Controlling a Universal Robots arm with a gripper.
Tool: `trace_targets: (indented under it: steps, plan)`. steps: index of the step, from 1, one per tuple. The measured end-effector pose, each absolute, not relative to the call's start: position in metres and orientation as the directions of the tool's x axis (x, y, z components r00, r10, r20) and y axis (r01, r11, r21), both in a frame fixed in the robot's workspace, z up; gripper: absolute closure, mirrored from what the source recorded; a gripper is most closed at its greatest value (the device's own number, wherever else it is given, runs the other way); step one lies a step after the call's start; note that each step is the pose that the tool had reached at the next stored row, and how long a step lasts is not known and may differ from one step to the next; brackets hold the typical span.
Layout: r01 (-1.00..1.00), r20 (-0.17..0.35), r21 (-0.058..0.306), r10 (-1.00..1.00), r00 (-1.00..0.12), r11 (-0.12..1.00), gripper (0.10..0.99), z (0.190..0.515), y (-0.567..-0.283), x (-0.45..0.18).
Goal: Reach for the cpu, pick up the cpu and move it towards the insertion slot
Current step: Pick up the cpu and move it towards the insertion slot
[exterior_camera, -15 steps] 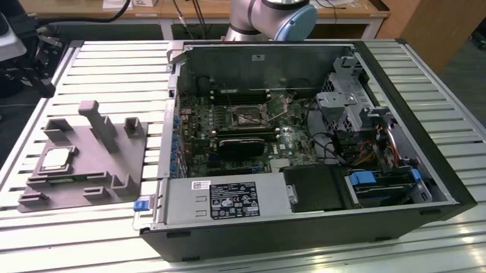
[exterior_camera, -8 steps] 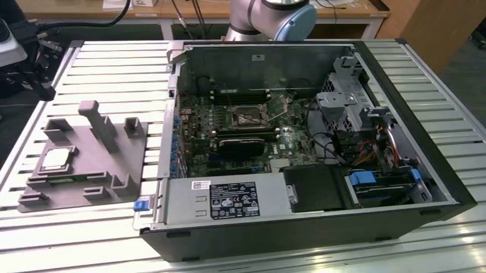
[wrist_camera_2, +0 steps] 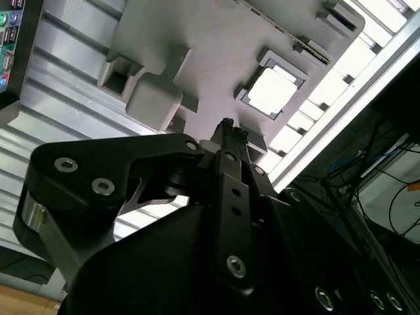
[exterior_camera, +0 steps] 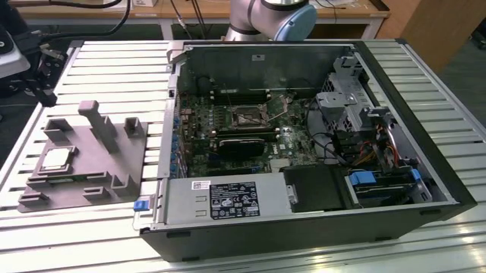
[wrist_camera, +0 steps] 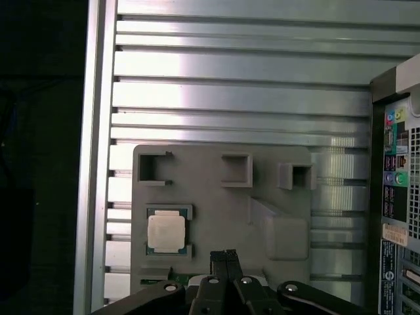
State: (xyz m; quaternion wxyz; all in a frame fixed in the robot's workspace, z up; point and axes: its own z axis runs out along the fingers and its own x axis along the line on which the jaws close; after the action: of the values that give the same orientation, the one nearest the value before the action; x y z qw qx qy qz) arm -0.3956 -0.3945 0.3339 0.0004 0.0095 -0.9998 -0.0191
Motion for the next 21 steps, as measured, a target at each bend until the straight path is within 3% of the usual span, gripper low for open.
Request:
trace_targets:
  steps: [21]
  plan:
    - [-0.019,0.0,0.038,-0.019,-1.0,0.999,0.98,0.298,-0.403,-0.416]
